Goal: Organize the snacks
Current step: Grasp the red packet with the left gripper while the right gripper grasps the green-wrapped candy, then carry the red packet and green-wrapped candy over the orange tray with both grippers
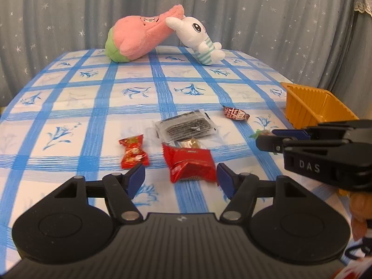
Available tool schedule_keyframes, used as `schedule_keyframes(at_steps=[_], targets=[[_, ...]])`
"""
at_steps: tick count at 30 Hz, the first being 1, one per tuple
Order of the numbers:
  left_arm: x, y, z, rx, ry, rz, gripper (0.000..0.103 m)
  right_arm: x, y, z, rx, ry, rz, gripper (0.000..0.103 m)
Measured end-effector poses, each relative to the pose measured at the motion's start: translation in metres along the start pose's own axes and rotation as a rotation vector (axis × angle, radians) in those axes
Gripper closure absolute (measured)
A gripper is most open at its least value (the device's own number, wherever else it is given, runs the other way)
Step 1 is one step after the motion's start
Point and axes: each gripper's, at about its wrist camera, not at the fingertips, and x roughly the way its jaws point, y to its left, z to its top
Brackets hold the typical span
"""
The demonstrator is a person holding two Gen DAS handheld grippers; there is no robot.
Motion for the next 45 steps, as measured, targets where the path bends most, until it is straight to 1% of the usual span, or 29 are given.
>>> schedule_keyframes(at_steps=[3, 7, 10, 11, 12, 14, 16, 17, 18, 20, 30, 35, 39, 45], targets=[[0.009, 0.001, 0.003, -0.049, 0.008, -0.016, 0.037, 0.000, -0.004, -0.001, 0.009, 0.004, -0.005, 0.081], [0.017, 0.007, 0.007, -0.155, 0.004, -0.041, 0.038, 0.000, -0.008, -0.002, 0.017, 0.006, -0.006, 0.081], [0.024, 0.007, 0.008, -0.177, 0.009, -0.043, 0.041, 0.001, -0.010, -0.002, 0.024, 0.006, -0.005, 0.081], [0.025, 0.006, 0.008, -0.181, 0.013, -0.044, 0.044, 0.001, -0.010, -0.002, 0.026, 0.006, -0.005, 0.081], [0.027, 0.006, 0.008, -0.182, 0.018, -0.044, 0.046, 0.000, -0.011, -0.002, 0.029, 0.005, -0.005, 0.081], [0.029, 0.004, 0.008, -0.175, 0.029, -0.040, 0.054, 0.001, -0.012, -0.001, 0.032, 0.005, -0.007, 0.081], [0.030, 0.003, 0.006, -0.168, 0.034, -0.032, 0.056, 0.001, -0.013, -0.001, 0.036, 0.005, -0.008, 0.081], [0.029, 0.003, 0.005, -0.165, 0.031, -0.030, 0.062, 0.001, -0.014, -0.001, 0.038, 0.004, -0.008, 0.081], [0.030, 0.003, 0.005, -0.166, 0.034, -0.032, 0.064, 0.001, -0.014, -0.001, 0.040, 0.004, -0.008, 0.081], [0.028, 0.004, 0.005, -0.174, 0.034, -0.033, 0.066, 0.001, -0.014, -0.001, 0.041, 0.002, -0.006, 0.081], [0.005, -0.005, 0.000, -0.146, 0.018, -0.010, 0.075, -0.012, -0.009, 0.000, 0.035, -0.012, -0.002, 0.081], [-0.014, -0.014, -0.004, -0.108, 0.003, -0.011, 0.082, -0.025, -0.008, -0.001, 0.027, -0.023, -0.004, 0.081], [-0.031, -0.023, -0.007, -0.076, -0.017, -0.013, 0.083, -0.041, -0.010, -0.005, 0.039, -0.033, -0.009, 0.081], [-0.058, -0.039, -0.015, -0.069, -0.033, -0.013, 0.084, -0.068, -0.012, -0.017, 0.047, -0.038, -0.018, 0.081]])
